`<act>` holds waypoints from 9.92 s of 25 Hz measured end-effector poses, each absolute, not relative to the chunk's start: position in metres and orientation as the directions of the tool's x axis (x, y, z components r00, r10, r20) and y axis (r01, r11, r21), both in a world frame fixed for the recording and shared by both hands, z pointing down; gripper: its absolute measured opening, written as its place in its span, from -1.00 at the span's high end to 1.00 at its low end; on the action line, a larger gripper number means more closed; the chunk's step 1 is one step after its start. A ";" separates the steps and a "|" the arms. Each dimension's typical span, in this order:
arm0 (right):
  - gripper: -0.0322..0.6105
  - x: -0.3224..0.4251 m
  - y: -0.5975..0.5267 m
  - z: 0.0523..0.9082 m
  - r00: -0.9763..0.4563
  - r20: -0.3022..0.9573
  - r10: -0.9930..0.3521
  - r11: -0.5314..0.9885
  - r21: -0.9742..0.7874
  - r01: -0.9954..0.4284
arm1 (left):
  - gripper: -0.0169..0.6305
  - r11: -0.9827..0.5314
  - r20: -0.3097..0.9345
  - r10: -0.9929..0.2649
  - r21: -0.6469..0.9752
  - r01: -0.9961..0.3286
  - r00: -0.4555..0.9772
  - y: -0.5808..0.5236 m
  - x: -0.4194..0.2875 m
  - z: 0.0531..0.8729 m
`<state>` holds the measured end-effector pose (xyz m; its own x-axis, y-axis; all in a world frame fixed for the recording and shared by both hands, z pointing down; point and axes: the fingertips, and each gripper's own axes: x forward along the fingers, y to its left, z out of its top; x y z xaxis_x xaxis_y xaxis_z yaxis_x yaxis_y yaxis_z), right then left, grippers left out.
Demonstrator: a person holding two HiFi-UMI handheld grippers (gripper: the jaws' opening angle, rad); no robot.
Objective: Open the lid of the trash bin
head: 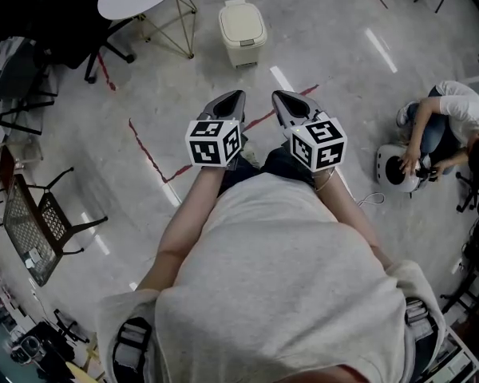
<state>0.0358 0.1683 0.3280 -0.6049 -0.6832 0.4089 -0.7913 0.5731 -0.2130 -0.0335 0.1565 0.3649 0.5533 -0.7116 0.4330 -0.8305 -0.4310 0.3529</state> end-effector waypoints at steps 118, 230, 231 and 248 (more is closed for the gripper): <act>0.88 -0.006 -0.213 0.787 -0.529 0.802 -0.278 0.333 -0.437 -0.836 | 0.92 -0.023 0.691 -0.468 0.612 -0.790 0.550 -0.182 -0.049 0.787; 0.88 0.007 -0.219 0.272 -0.661 0.295 -0.690 0.665 -0.101 -0.740 | 0.92 -0.468 0.332 -0.751 0.344 -0.814 0.571 -0.211 -0.050 0.308; 0.88 0.008 -0.219 0.274 -0.659 0.298 -0.690 0.664 -0.100 -0.741 | 0.92 -0.463 0.330 -0.756 0.342 -0.818 0.566 -0.212 -0.051 0.308; 0.88 0.001 -0.218 0.282 -0.669 0.322 -0.669 0.670 -0.126 -0.731 | 0.92 -0.437 0.353 -0.763 0.337 -0.834 0.542 -0.214 -0.059 0.313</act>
